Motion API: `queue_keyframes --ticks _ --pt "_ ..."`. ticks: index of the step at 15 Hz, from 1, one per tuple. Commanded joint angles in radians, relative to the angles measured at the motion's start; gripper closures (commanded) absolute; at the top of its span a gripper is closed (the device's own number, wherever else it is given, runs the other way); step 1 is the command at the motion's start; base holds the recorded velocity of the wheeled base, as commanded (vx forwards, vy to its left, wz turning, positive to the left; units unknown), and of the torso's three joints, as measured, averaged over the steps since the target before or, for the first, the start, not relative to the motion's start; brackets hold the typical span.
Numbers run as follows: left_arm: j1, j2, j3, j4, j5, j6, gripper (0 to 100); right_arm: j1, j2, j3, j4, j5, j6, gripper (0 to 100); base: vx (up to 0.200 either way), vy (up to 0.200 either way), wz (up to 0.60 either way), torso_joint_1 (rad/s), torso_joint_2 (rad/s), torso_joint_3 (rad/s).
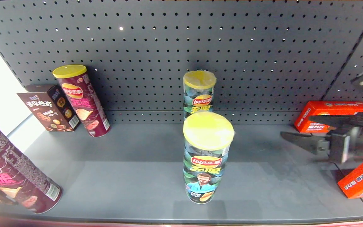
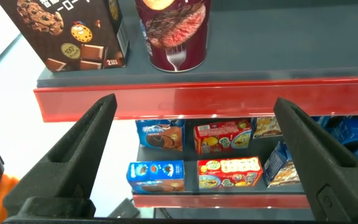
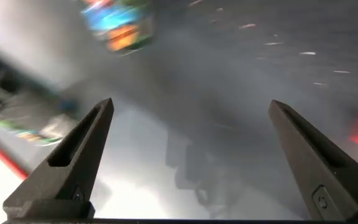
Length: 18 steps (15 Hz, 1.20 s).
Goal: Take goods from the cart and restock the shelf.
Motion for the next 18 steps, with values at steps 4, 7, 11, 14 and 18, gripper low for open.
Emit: queue_keyframes --ticks 4,7,11,14,18 --pt "-0.001 0.001 -0.002 0.001 0.0 -0.001 0 -0.383 -0.634 0.328 0.007 -0.008 -0.012 0 0.0 0.0 0.0 0.0 0.0 0.0" --pt "-0.001 0.001 0.0 0.001 0.001 -0.001 0 -0.435 -0.858 0.441 0.057 -0.004 -0.012 0 0.0 0.0 0.0 0.0 0.0 0.0" --pt "-0.001 0.001 0.0 -0.001 0.0 0.001 0 -0.465 -1.105 0.748 0.073 -0.153 0.007 0 0.0 0.0 0.0 0.0 0.0 0.0" --pt "0.0 0.001 0.001 -0.001 0.001 0.001 0 -0.464 -1.102 0.808 0.099 -0.134 0.0 0 0.0 0.0 0.0 0.0 0.0 0.0" --pt "0.0 0.001 0.001 -0.001 0.001 0.001 0 -0.467 -1.1 0.808 0.102 -0.248 0.172 0 0.0 0.0 0.0 0.0 0.0 0.0"
